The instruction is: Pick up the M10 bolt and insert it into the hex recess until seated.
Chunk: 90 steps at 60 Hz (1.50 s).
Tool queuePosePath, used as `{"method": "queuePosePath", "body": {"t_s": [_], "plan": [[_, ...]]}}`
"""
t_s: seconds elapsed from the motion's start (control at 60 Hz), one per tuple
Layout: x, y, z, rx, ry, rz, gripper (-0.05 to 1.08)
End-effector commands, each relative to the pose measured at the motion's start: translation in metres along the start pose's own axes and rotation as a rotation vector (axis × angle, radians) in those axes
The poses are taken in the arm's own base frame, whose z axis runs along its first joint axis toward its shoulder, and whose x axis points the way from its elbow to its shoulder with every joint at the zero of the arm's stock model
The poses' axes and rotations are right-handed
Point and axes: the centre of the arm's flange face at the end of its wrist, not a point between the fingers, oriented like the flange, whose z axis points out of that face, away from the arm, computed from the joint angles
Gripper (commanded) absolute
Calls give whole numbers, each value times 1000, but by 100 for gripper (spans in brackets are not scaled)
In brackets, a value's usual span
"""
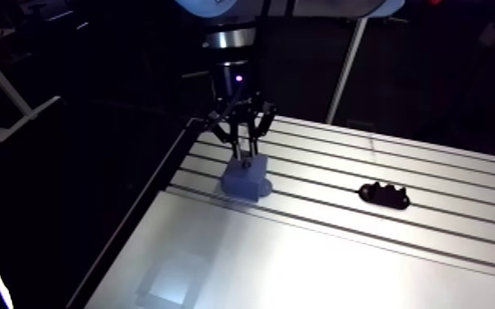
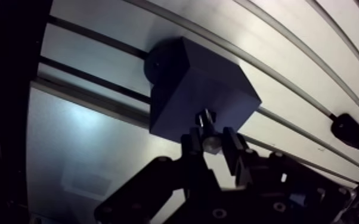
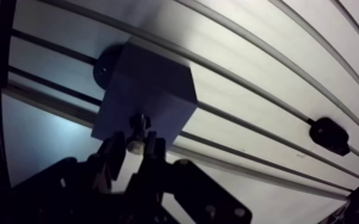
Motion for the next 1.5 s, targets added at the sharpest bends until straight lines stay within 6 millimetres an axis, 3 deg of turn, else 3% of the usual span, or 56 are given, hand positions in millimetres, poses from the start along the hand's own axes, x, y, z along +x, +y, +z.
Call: {"method": "queuePosePath", "body": {"t_s": [0.017, 0.85, 1.183, 1.5], "plan": [[0, -2, -2, -2, 4, -7, 1], [1, -2, -3, 11, 32, 2, 1], [-7, -1, 1, 18, 54, 270, 3], [-16, 0, 2, 33, 135, 387, 17]]}}
